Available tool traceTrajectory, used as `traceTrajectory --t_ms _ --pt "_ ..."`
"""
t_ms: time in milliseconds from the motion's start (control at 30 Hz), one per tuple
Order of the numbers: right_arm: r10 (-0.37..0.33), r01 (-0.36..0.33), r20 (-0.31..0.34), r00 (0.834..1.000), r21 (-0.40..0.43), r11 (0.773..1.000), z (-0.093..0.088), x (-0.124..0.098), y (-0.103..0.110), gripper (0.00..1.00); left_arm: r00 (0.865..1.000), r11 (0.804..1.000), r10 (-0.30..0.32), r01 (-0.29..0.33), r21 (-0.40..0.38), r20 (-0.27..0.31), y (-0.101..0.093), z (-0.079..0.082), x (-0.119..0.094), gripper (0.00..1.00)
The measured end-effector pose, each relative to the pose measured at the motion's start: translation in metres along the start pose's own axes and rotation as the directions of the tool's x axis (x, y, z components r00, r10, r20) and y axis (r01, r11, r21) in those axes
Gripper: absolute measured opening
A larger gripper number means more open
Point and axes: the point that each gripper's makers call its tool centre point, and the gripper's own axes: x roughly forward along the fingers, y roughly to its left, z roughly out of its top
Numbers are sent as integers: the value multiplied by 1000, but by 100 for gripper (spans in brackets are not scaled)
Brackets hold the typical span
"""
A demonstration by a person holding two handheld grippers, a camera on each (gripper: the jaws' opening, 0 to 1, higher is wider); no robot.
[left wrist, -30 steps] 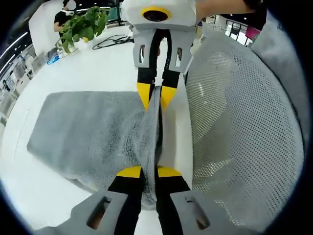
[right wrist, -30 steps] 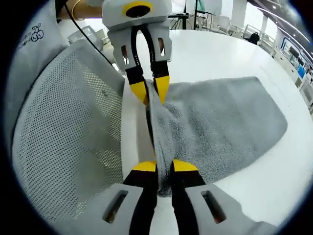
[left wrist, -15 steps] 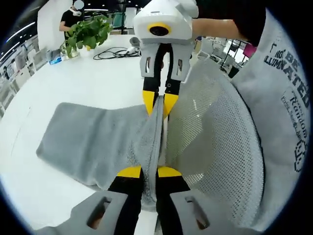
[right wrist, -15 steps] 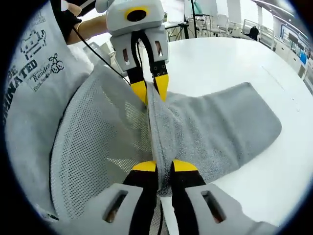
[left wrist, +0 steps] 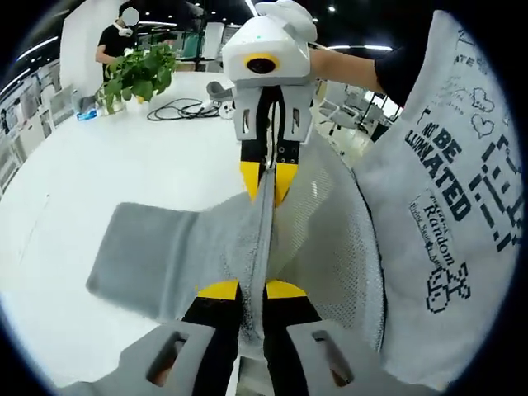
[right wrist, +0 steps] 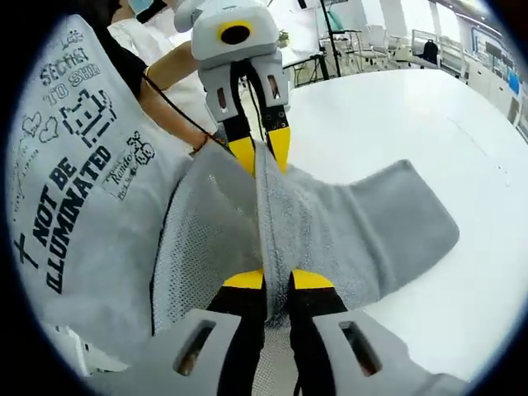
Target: Fold the towel on the table until its edges align and the towel forms a compact rectangular stack.
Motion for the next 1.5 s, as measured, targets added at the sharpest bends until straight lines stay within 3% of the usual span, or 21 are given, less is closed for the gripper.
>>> traceTrajectory --t_ms 200,433,767,933,1100,1367,1500 --pt "54 -55 12 998 27 998 14 -14 15 7 999 1000 -21 21 6 39 -5 13 -16 9" --pt "53 -55 41 998 45 997 27 -24 8 8 996 999 -5 9 -48 90 6 20 -26 9" --pt "-33 12 128 991 165 986 43 -32 -38 8 986 989 86 -67 -131 144 60 26 -27 9" --pt "-40 9 135 990 222 975 44 -31 -64 8 984 980 104 -77 -181 147 86 24 -19 9" --pt "-35 5 108 994 264 965 38 -21 -97 8 987 973 103 -75 -218 121 109 14 -4 9" --pt "-24 -12 100 995 341 940 33 -2 -134 8 985 946 140 -103 -307 100 142 -6 14 9" --pt "-22 -26 118 993 388 921 30 8 -149 9 982 919 169 -125 -374 87 159 -22 29 10"
